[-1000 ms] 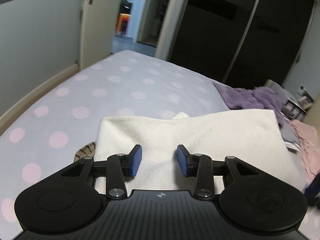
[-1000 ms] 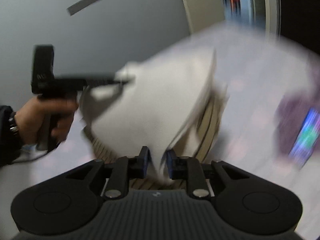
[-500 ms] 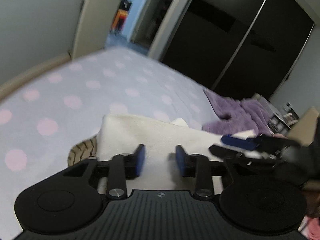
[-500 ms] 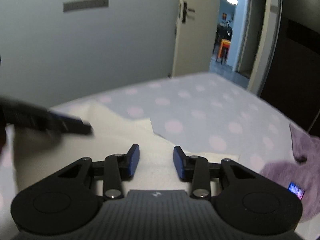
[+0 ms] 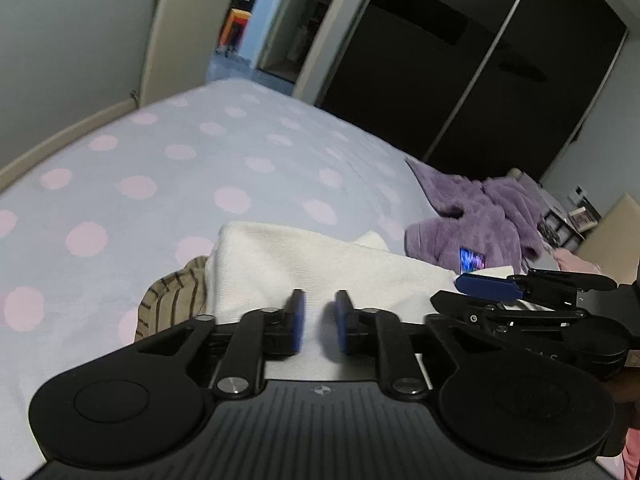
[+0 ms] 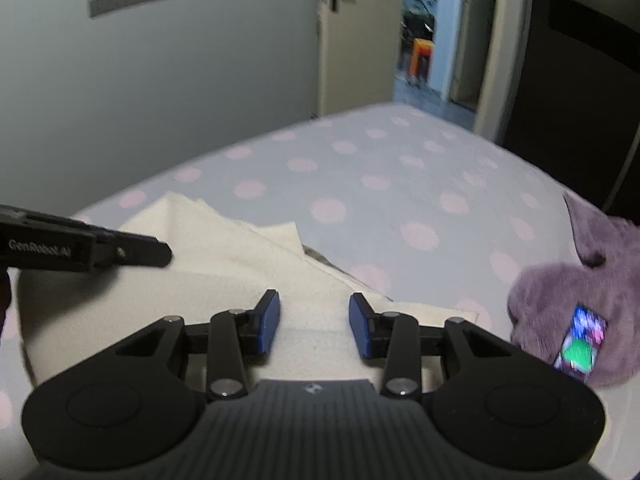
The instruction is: Fold clothes
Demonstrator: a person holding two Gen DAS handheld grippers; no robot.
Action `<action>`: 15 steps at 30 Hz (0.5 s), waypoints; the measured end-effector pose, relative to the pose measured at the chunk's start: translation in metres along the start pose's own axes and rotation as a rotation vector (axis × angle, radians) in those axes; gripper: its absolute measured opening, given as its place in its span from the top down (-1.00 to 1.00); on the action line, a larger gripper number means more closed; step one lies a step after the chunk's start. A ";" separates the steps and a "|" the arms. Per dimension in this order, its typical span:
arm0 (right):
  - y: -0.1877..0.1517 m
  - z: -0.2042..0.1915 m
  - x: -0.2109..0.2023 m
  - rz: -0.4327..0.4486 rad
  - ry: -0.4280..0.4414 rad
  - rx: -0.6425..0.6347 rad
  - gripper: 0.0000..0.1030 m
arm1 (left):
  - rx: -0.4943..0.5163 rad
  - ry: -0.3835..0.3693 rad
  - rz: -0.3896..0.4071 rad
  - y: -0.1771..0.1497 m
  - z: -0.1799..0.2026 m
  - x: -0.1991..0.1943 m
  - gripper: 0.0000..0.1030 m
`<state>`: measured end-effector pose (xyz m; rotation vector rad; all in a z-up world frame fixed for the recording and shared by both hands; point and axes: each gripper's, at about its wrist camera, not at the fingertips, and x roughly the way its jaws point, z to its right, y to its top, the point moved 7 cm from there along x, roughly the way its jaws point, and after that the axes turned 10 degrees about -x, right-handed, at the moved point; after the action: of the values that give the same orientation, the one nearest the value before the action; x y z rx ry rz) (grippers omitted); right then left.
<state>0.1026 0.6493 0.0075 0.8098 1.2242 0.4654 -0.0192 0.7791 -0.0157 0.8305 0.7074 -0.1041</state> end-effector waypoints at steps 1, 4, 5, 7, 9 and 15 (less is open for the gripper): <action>0.006 0.003 -0.006 0.036 0.018 0.022 0.17 | 0.004 0.003 0.029 0.002 0.004 -0.008 0.19; 0.014 0.007 -0.021 0.107 0.055 0.078 0.17 | 0.009 0.041 0.119 0.009 0.011 -0.030 -0.21; 0.014 0.007 -0.022 0.117 0.065 0.084 0.17 | 0.009 0.056 0.138 0.011 0.014 -0.035 -0.21; 0.015 0.009 -0.023 0.134 0.085 0.092 0.16 | -0.022 0.100 0.160 0.016 0.019 -0.044 -0.21; 0.016 0.011 -0.026 0.147 0.099 0.076 0.11 | -0.063 0.140 0.177 0.018 0.025 -0.054 -0.21; 0.023 0.024 -0.049 0.186 0.134 0.066 -0.14 | -0.143 0.256 0.220 0.001 0.054 -0.085 -0.29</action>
<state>0.1126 0.6223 0.0590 0.9666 1.2993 0.6414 -0.0552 0.7264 0.0615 0.7864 0.8481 0.2527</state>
